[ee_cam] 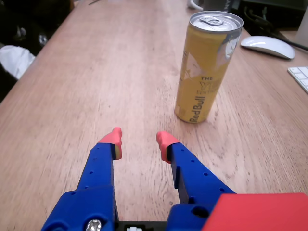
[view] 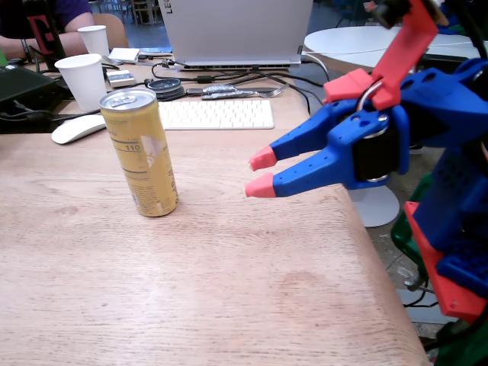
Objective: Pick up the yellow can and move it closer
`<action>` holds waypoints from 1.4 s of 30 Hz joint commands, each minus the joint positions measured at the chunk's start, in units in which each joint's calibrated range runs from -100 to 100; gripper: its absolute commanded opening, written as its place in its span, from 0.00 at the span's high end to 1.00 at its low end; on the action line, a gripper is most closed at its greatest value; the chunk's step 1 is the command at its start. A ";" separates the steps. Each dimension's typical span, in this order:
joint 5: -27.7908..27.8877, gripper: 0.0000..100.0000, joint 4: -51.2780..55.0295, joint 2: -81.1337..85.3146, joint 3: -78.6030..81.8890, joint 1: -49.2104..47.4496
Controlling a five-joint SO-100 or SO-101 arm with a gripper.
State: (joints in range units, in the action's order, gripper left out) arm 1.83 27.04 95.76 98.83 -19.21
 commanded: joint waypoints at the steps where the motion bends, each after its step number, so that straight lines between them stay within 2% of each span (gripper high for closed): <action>1: 0.24 0.84 -0.27 0.21 0.23 -0.42; 22: -0.29 0.84 -0.27 -0.05 0.23 0.09; 26: -0.44 0.84 -2.08 -11.72 -1.28 5.00; 29: -3.22 0.84 -17.60 -18.83 -0.72 13.80; 32: -2.83 0.84 -32.21 -31.78 -0.62 16.50; 35: -2.78 0.84 -43.62 -41.47 -0.62 25.47; 37: -2.74 0.84 -47.81 -44.65 -0.62 28.18; 42: -2.74 0.84 -48.14 -44.82 -0.62 28.01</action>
State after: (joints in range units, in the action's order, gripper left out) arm -1.00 -20.08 50.97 98.02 8.69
